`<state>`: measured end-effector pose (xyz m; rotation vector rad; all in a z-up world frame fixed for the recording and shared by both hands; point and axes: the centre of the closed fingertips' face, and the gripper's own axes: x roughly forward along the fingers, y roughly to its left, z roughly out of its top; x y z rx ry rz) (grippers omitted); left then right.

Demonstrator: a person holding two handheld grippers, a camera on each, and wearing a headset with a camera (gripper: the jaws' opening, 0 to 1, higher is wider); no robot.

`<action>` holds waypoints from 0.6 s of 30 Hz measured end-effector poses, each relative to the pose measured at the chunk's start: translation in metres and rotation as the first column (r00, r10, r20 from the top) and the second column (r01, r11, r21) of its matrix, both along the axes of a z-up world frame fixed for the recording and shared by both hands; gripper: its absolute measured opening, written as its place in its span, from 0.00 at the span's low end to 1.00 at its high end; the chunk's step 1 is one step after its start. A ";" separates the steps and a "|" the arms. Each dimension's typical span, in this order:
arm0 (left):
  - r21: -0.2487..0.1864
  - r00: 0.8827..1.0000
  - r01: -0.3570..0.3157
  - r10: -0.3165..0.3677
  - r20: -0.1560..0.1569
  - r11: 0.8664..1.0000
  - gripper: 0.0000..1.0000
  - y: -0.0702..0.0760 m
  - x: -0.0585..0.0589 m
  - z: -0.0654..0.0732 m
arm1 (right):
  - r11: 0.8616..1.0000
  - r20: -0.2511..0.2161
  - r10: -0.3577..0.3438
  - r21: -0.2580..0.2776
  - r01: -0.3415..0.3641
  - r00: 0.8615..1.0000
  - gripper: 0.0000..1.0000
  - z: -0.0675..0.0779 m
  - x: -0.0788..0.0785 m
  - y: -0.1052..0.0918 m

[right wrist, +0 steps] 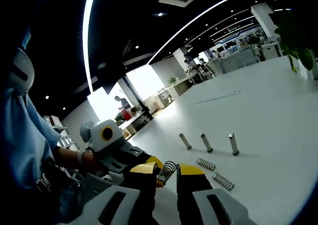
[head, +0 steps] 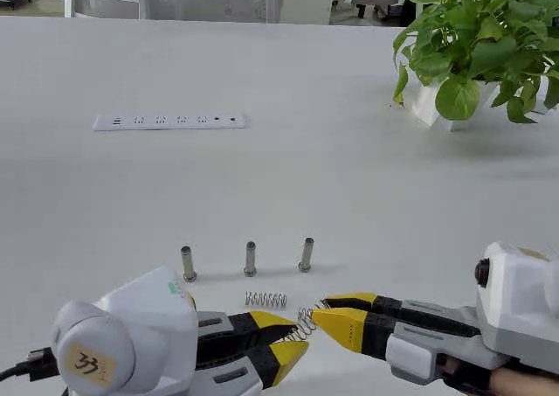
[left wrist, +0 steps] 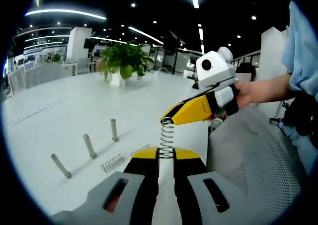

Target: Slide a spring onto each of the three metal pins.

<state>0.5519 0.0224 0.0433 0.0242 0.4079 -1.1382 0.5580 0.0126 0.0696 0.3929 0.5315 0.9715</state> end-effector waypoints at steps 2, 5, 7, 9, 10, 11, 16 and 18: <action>0.002 1.000 0.004 -0.004 0.003 1.000 0.06 0.000 0.000 0.000 | 1.000 -0.001 0.000 -0.001 0.000 1.000 0.09 0.000 0.000 -0.001; 0.001 1.000 0.006 -0.006 0.006 1.000 0.06 -0.001 0.000 0.001 | 1.000 -0.001 0.003 -0.003 -0.003 1.000 0.07 0.000 0.000 -0.001; 0.005 1.000 0.007 -0.007 0.009 1.000 0.06 -0.002 0.000 0.001 | 1.000 0.003 0.003 -0.007 -0.003 1.000 0.07 0.000 0.000 -0.001; 0.009 1.000 0.007 -0.007 0.009 1.000 0.06 -0.002 0.000 0.001 | 1.000 0.009 0.006 -0.013 -0.006 1.000 0.07 0.001 0.000 0.000; 0.010 1.000 0.007 -0.007 0.009 1.000 0.06 -0.002 0.000 0.001 | 1.000 0.013 0.008 -0.017 -0.008 1.000 0.07 0.002 0.000 0.001; 0.010 1.000 0.007 -0.007 0.008 1.000 0.06 -0.002 0.000 0.001 | 1.000 0.027 0.013 -0.029 -0.012 1.000 0.07 0.003 -0.001 0.002; 0.017 1.000 0.007 -0.007 0.006 1.000 0.06 -0.003 0.000 0.000 | 0.995 0.087 0.045 -0.094 -0.037 0.995 0.07 0.006 -0.002 0.006; 0.020 1.000 0.005 -0.005 0.003 1.000 0.06 -0.004 0.000 -0.001 | 0.993 0.102 0.056 -0.109 -0.045 0.993 0.07 0.007 -0.003 0.008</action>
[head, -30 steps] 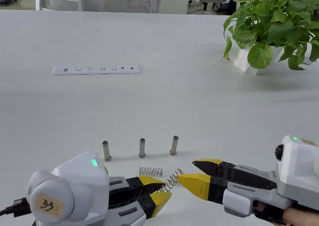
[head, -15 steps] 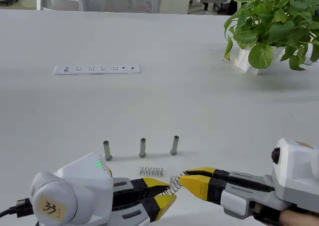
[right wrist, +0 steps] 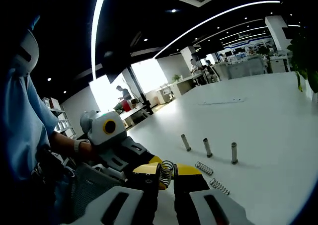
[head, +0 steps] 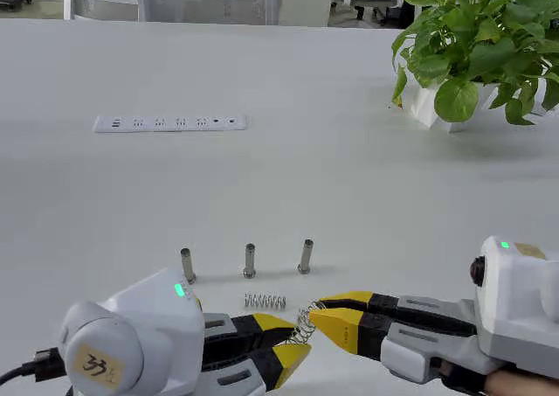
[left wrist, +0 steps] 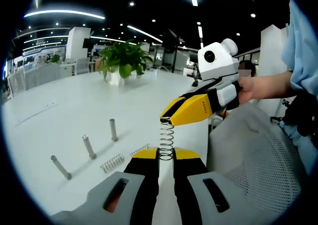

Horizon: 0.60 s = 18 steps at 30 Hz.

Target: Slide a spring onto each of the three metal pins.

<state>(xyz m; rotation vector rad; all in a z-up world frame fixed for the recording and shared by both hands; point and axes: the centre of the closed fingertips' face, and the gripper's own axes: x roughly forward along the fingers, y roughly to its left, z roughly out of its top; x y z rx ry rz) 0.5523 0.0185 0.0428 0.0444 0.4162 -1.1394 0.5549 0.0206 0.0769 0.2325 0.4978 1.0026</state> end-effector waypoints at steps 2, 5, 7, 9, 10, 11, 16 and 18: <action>0.000 1.000 0.001 -0.001 0.000 1.000 0.06 0.000 0.000 0.000 | 1.000 0.012 0.006 -0.012 -0.006 1.000 0.07 0.000 0.000 0.001; 0.001 1.000 0.002 -0.002 -0.001 1.000 0.06 -0.001 -0.001 0.000 | 0.999 0.034 0.022 -0.035 -0.021 0.999 0.07 0.001 -0.001 0.002; 0.001 1.000 0.003 -0.003 -0.002 1.000 0.06 -0.001 -0.001 0.000 | 0.999 0.043 0.030 -0.045 -0.028 0.999 0.07 0.002 -0.002 0.003; 0.001 1.000 0.004 -0.004 -0.003 1.000 0.06 -0.002 -0.001 0.000 | 0.998 0.053 0.039 -0.059 -0.036 0.998 0.07 0.001 -0.003 0.003; 0.001 1.000 0.005 -0.005 -0.003 1.000 0.06 -0.002 -0.001 0.000 | 0.997 0.056 0.042 -0.062 -0.038 0.998 0.07 0.001 -0.002 0.004; -0.001 1.000 0.005 -0.005 -0.006 1.000 0.06 -0.002 -0.002 0.000 | 0.997 0.059 0.045 -0.067 -0.041 0.997 0.07 0.001 -0.003 0.004; 0.001 1.000 0.008 -0.008 -0.005 1.000 0.06 -0.003 -0.003 -0.001 | 0.994 0.079 0.061 -0.095 -0.053 0.995 0.07 0.000 -0.004 0.004; 0.002 1.000 0.011 -0.011 -0.008 1.000 0.06 -0.003 -0.003 -0.002 | 0.993 0.081 0.068 -0.104 -0.060 0.994 0.07 -0.001 -0.005 0.004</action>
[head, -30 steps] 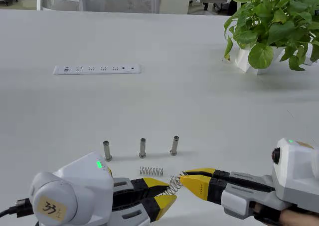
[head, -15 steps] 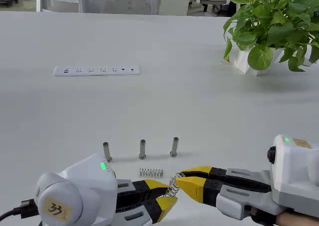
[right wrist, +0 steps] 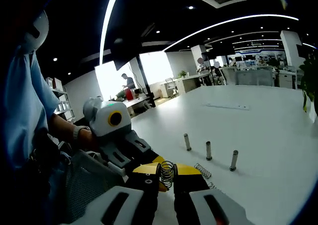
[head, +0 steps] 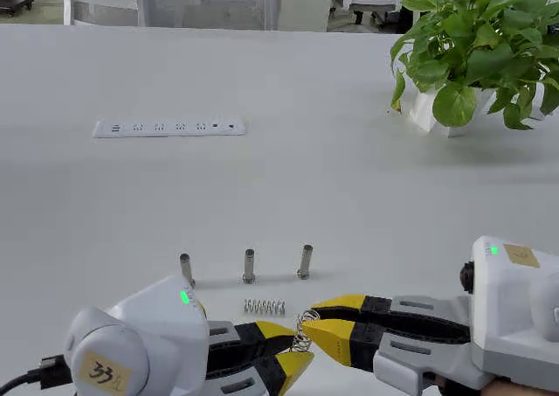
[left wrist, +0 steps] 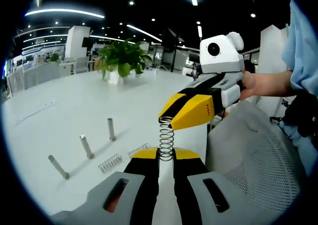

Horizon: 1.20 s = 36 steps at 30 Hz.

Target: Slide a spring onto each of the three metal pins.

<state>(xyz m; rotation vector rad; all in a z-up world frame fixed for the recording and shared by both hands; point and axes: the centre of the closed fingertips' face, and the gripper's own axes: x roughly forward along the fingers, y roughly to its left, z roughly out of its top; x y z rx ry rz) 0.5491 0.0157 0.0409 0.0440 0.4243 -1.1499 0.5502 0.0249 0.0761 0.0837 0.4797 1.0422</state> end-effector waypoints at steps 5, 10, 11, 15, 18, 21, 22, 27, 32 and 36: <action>-0.001 1.000 0.007 -0.007 0.000 1.000 0.06 -0.001 -0.002 0.000 | 0.999 0.012 0.021 -0.029 -0.020 1.000 0.08 -0.003 -0.003 0.001; 0.002 1.000 0.020 -0.020 0.009 1.000 0.06 -0.003 -0.004 0.002 | 0.991 0.041 0.069 -0.122 -0.064 0.997 0.30 -0.009 -0.006 0.000; 0.007 1.000 0.023 -0.023 0.014 1.000 0.06 -0.003 -0.004 0.001 | 0.989 0.046 0.078 -0.132 -0.072 0.996 0.30 -0.009 -0.006 0.000; 0.033 0.999 0.045 -0.046 0.028 0.998 0.06 -0.003 -0.004 -0.002 | 0.977 0.059 0.133 -0.178 -0.121 0.989 0.32 -0.006 -0.005 -0.002; 0.053 0.998 0.060 -0.061 0.027 0.997 0.06 -0.002 -0.005 -0.006 | 0.948 0.072 0.205 -0.262 -0.180 0.976 0.33 -0.007 -0.005 -0.008; 0.066 0.997 0.067 -0.069 0.028 0.996 0.06 0.000 -0.004 -0.008 | 0.909 0.073 0.284 -0.338 -0.244 0.956 0.33 -0.008 -0.007 -0.011; 0.068 0.997 0.068 -0.070 0.028 0.995 0.06 0.001 -0.004 -0.008 | 0.892 0.072 0.312 -0.365 -0.266 0.947 0.33 -0.007 -0.008 -0.011; 0.094 0.994 0.093 -0.097 0.041 0.991 0.06 0.002 -0.005 -0.010 | 0.817 0.052 0.434 -0.444 -0.368 0.900 0.32 -0.007 -0.012 -0.008; 0.110 0.992 0.113 -0.119 0.049 0.987 0.06 0.002 -0.007 -0.012 | 0.751 0.022 0.515 -0.494 -0.438 0.857 0.29 -0.009 -0.013 -0.003; 0.117 0.991 0.119 -0.125 0.050 0.986 0.06 0.003 -0.008 -0.013 | 0.694 -0.004 0.570 -0.534 -0.484 0.822 0.28 -0.014 -0.016 -0.001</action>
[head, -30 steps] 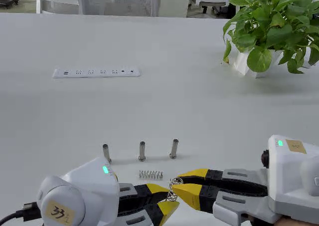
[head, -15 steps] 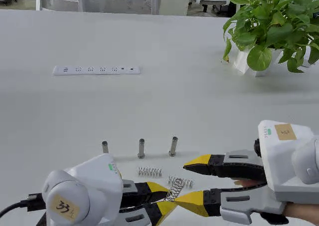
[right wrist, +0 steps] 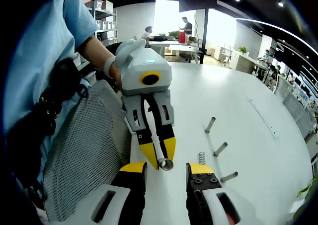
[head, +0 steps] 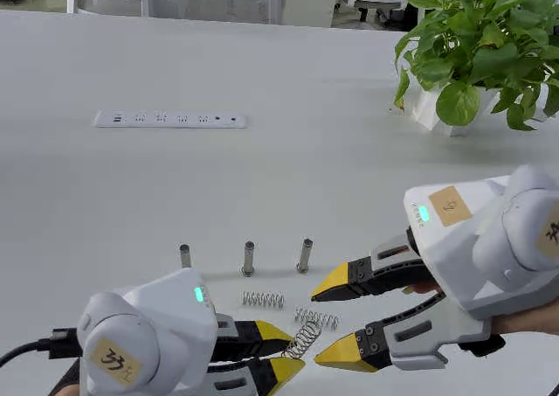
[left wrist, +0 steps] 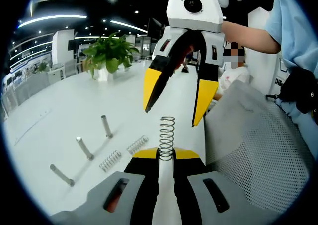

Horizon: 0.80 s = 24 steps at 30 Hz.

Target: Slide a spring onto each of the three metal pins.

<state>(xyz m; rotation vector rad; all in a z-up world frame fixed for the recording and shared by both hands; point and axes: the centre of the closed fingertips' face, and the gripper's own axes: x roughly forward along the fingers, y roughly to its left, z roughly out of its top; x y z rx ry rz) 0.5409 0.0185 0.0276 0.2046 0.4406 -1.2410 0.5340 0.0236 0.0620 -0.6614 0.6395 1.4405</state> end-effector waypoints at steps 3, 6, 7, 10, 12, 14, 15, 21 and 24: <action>0.006 1.000 0.007 -0.007 0.003 1.000 0.06 0.000 -0.001 -0.001 | 0.997 0.012 0.054 -0.051 -0.054 0.998 0.27 -0.005 -0.001 -0.001; 0.010 1.000 0.010 -0.010 0.003 1.000 0.06 0.000 -0.001 -0.002 | 0.993 0.016 0.088 -0.084 -0.086 0.996 0.25 -0.007 0.000 -0.001; 0.011 1.000 0.011 -0.011 0.003 1.000 0.06 -0.001 -0.002 -0.002 | 0.992 0.013 0.095 -0.090 -0.093 0.995 0.24 -0.008 0.000 -0.001; 0.015 1.000 0.018 -0.018 0.007 1.000 0.06 -0.003 -0.003 -0.004 | 0.987 0.006 0.118 -0.109 -0.117 0.993 0.23 -0.010 -0.001 0.000; 0.014 1.000 0.018 -0.018 0.007 1.000 0.06 -0.003 -0.004 -0.004 | 0.983 0.000 0.136 -0.124 -0.135 0.991 0.22 -0.012 -0.001 0.001; 0.009 1.000 0.014 -0.014 0.004 1.000 0.06 -0.004 -0.004 -0.004 | 0.978 -0.011 0.155 -0.137 -0.155 0.988 0.20 -0.014 -0.003 0.000; 0.008 1.000 0.014 -0.014 0.005 1.000 0.06 -0.004 -0.004 -0.005 | 0.977 -0.018 0.161 -0.141 -0.162 0.987 0.19 -0.014 -0.004 0.001; 0.006 1.000 0.013 -0.013 0.007 1.000 0.06 -0.004 -0.004 -0.005 | 0.963 -0.038 0.199 -0.176 -0.203 0.979 0.15 -0.021 -0.007 0.001; 0.002 1.000 0.013 -0.013 0.007 1.000 0.06 -0.003 -0.005 -0.004 | 0.958 -0.048 0.214 -0.184 -0.219 0.976 0.13 -0.023 -0.008 0.001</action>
